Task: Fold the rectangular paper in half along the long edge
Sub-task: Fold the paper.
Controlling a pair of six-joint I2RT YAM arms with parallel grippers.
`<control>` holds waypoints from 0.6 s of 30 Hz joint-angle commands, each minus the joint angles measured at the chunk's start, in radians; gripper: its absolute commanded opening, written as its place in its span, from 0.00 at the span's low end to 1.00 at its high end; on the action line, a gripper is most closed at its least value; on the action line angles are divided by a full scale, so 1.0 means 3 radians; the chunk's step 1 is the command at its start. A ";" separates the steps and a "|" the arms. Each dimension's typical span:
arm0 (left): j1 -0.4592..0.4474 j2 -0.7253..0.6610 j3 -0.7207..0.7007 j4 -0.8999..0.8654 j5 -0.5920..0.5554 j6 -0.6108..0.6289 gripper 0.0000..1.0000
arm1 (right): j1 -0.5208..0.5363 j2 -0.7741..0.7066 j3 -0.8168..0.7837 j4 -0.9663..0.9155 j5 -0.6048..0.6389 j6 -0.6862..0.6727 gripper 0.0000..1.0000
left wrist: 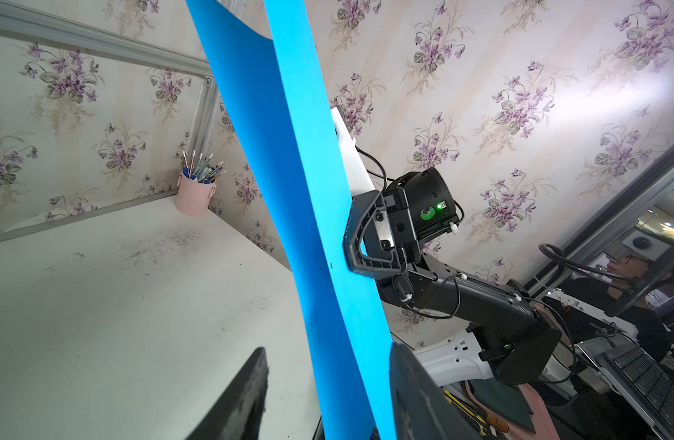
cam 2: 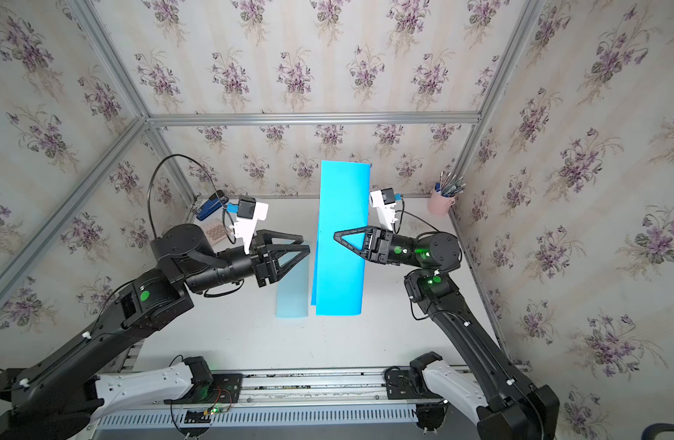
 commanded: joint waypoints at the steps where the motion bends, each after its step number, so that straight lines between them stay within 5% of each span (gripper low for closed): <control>1: -0.0001 0.0029 0.0003 0.0124 0.0121 0.0012 0.54 | 0.0019 -0.0012 0.0021 0.0221 -0.0065 0.0105 0.25; 18: 0.0000 0.0149 -0.0001 0.0260 0.0191 -0.0089 0.55 | 0.0168 -0.0052 0.0067 -0.0418 0.0063 -0.0379 0.26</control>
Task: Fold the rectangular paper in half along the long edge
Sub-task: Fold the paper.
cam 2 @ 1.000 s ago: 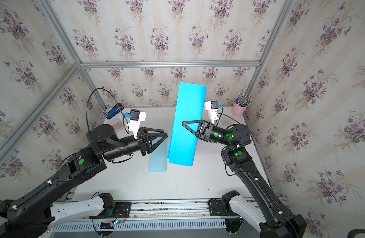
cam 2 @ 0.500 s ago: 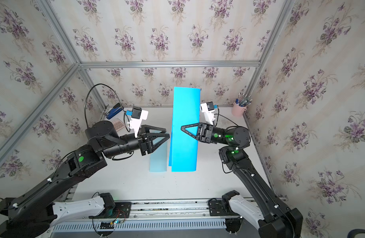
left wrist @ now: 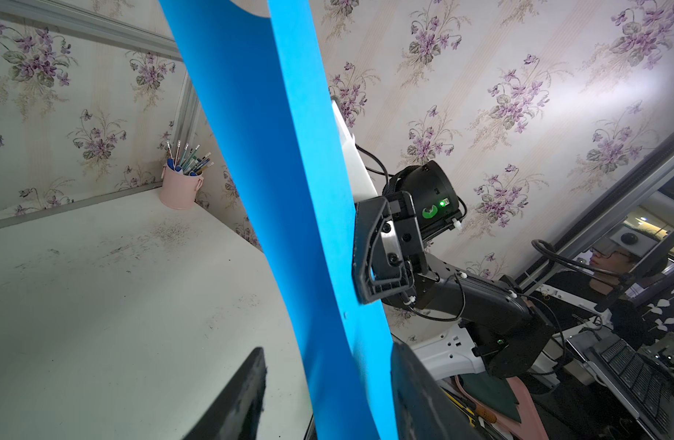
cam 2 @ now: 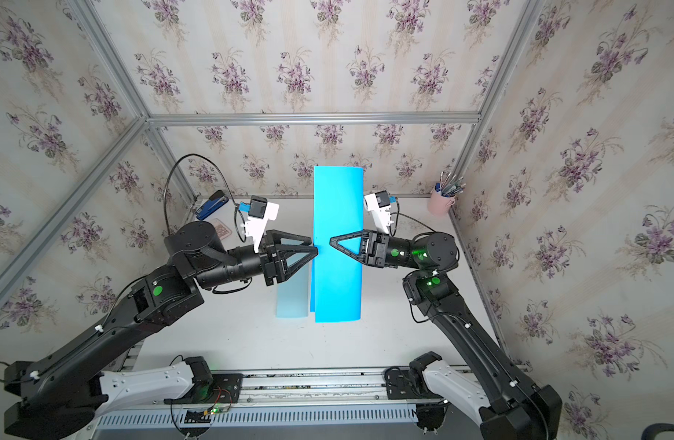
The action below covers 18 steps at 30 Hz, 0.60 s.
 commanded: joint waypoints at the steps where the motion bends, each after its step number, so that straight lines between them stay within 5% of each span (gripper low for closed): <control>1: -0.0001 0.0038 0.0007 0.0164 0.0089 -0.0025 0.55 | 0.0031 -0.0021 0.0036 -0.0118 0.0055 -0.0169 0.26; 10: 0.0002 0.0118 0.0012 0.0227 0.0190 -0.0073 0.53 | 0.0087 0.0008 0.0110 -0.0459 0.0110 -0.0440 0.25; 18: -0.0001 0.0151 0.0029 0.0214 0.0229 -0.0065 0.25 | 0.0091 -0.0027 0.0155 -0.0662 0.0107 -0.0577 0.26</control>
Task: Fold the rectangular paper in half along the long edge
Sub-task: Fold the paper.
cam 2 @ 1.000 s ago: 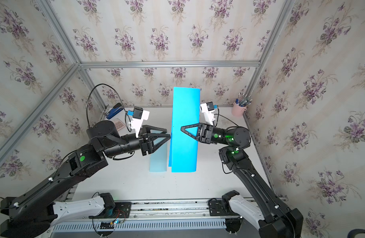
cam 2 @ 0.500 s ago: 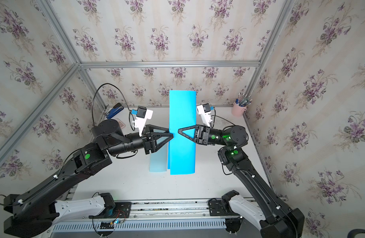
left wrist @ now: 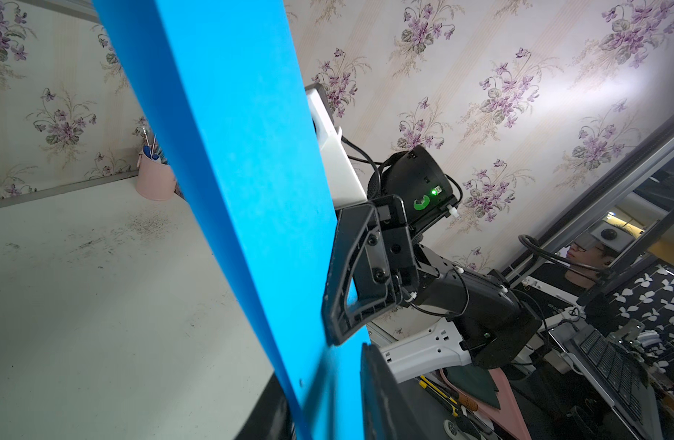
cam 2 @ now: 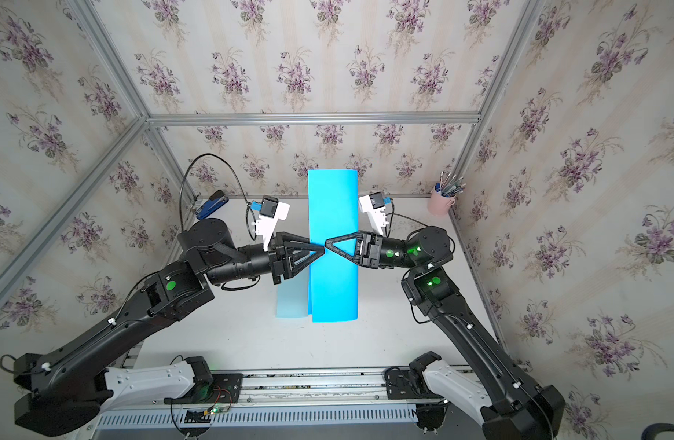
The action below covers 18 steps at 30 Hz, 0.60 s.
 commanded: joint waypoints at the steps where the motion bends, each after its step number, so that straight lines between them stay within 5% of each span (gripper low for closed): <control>1: -0.0001 0.0018 0.0028 0.0093 0.0061 0.0011 0.24 | 0.0005 -0.0034 0.0029 -0.0017 0.0030 -0.0095 0.26; 10: -0.0001 0.0039 0.0039 0.0092 0.0066 0.0003 0.17 | 0.0005 -0.0061 0.0076 -0.0091 0.0091 -0.0152 0.26; 18: 0.0002 0.0021 0.0051 0.0067 0.0048 0.0010 0.00 | 0.0007 -0.0070 0.0062 -0.0119 0.0062 -0.0195 0.28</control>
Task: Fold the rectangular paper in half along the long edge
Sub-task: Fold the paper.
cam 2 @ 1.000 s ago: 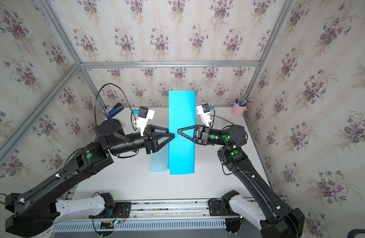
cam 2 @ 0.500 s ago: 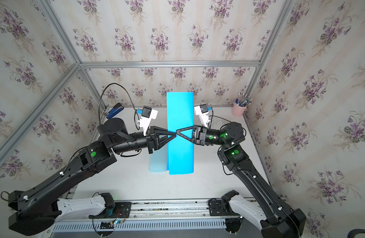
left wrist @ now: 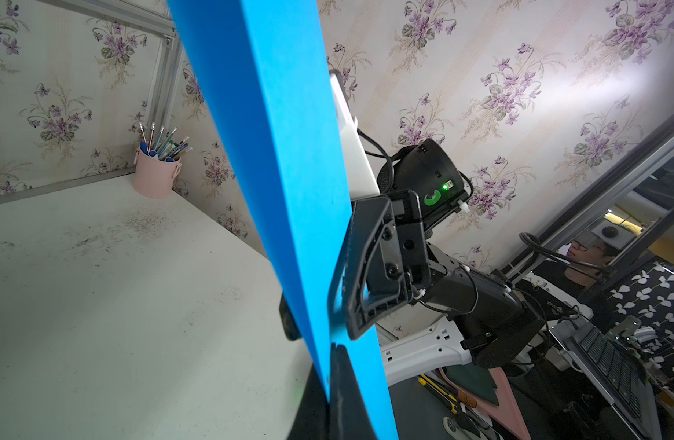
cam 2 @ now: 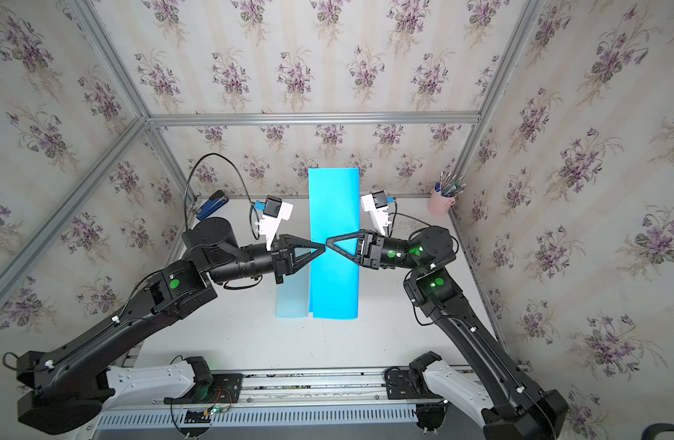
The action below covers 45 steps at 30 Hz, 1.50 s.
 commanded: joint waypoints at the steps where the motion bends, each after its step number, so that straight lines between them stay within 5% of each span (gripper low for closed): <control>1: 0.0002 -0.0016 0.0031 0.0069 0.0023 0.0013 0.00 | 0.0006 -0.0029 0.0018 -0.0084 -0.0010 -0.0096 0.28; 11: 0.0002 -0.0110 0.0066 0.0044 0.0030 0.0023 0.00 | 0.0001 -0.0106 0.0213 -0.0711 0.0014 -0.0632 0.45; 28: 0.0011 -0.0138 0.0138 0.0083 0.0208 -0.0062 0.00 | 0.0001 -0.0245 0.0200 0.0041 -0.0204 -0.0237 0.32; 45: 0.0012 -0.0139 0.0210 0.0120 0.0335 -0.0162 0.00 | 0.0000 -0.0271 0.0174 0.0005 -0.0187 -0.0271 0.11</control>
